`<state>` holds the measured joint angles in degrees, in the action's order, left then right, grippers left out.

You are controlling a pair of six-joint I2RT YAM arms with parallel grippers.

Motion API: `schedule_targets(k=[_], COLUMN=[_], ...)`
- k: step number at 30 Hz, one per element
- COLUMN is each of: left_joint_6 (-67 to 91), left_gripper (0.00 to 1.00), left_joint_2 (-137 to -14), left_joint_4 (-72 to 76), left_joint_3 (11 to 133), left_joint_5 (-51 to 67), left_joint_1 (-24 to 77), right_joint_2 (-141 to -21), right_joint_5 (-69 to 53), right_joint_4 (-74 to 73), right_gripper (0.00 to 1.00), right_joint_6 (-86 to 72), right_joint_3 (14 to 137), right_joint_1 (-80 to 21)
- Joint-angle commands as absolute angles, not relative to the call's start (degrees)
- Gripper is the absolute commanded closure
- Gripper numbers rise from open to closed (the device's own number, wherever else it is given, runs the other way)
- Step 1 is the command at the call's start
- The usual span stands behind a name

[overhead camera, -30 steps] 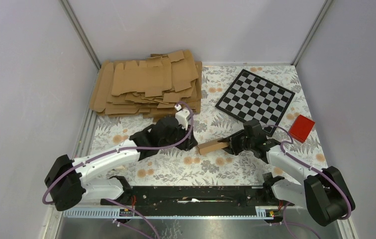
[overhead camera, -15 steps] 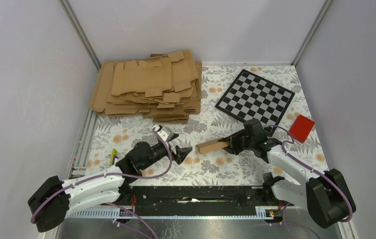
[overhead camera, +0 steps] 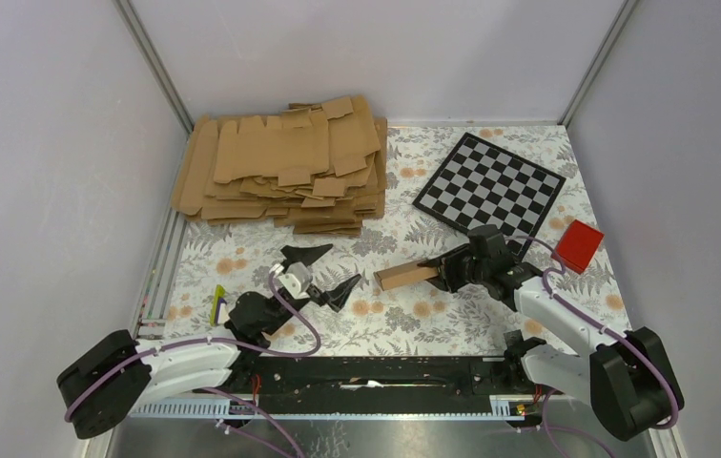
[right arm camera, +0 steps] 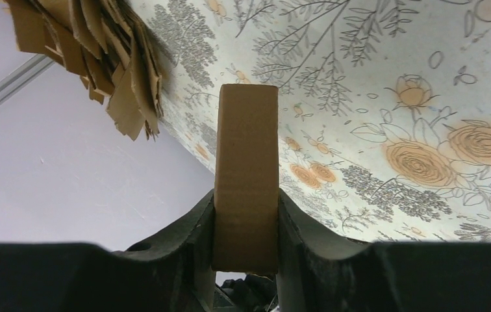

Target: Fold the paper box

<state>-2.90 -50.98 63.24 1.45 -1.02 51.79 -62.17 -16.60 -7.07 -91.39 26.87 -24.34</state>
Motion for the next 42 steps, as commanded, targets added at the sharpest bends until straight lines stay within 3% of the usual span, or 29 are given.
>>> schedule_targets(k=[1, 12, 19, 31, 35, 42], left_joint_6=[-9.0, -21.4, -28.7, -32.4, -31.4, -29.4], left_gripper=[0.01, 0.06, 0.05, 0.04, 0.13, 0.51], left_joint_2=[-52.2, -55.0, -63.0, -73.3, -77.5, -79.7], left_joint_4=[73.1, 65.4, 66.2, 66.3, 69.0, 67.5], left_joint_3=[-1.5, 1.5, 5.1, 12.9, 14.5, 15.9], left_joint_5=[-0.3, 9.0, 6.1, 7.8, 8.0, 11.4], left_joint_1=[52.0, 54.0, 59.3, 59.5, 59.5, 59.5], right_joint_2=[-60.0, -50.7, -47.8, -47.6, -48.6, -49.6], right_joint_5=[-16.4, -17.7, -18.6, -19.9, -19.9, -20.1], right_joint_4=[-7.3, -9.3, -9.3, -9.3, -9.3, -9.2], right_gripper=[0.63, 0.66, 0.68, 0.68, 0.69, 0.66], right_joint_6=[-92.2, -93.7, -94.7, -95.2, -94.7, -95.3], right_joint_3=[30.5, 28.4, 27.0, 25.6, 25.9, 24.6], right_joint_1=[-24.1, -24.1, -24.1, -24.1, -24.1, -24.1])
